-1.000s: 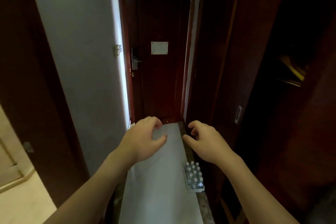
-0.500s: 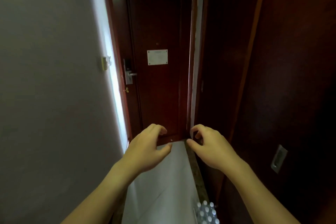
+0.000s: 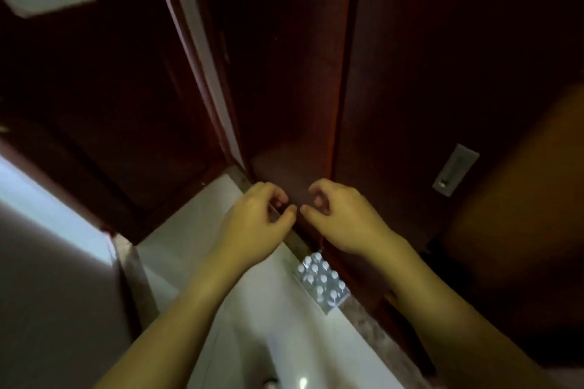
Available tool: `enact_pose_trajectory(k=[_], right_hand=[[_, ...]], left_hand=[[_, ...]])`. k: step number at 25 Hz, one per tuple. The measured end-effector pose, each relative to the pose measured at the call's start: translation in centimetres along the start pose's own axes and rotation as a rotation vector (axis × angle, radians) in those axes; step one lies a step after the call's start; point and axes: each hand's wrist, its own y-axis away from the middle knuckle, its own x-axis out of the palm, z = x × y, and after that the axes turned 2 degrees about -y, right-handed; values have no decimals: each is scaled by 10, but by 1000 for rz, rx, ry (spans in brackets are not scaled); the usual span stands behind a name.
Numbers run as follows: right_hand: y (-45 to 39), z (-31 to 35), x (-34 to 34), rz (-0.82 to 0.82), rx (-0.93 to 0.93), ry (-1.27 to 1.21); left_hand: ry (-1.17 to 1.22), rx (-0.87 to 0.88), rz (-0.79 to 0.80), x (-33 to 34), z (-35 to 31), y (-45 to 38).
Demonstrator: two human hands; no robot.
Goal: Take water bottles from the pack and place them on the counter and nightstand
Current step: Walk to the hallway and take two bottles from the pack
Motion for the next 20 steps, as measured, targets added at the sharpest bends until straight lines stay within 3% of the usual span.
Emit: enact_pose_trajectory(k=[5, 10, 16, 20], right_hand=[[-50, -82, 59, -109, 247, -63], [-103, -217, 154, -93, 344, -30], [-104, -463, 351, 2, 571, 51], [-95, -603, 489, 94, 636, 158]], left_hand=[[131, 48, 189, 99, 66, -48], [131, 73, 308, 257, 157, -60], [31, -110, 395, 528, 338, -4], [-16, -105, 444, 702, 432, 31]])
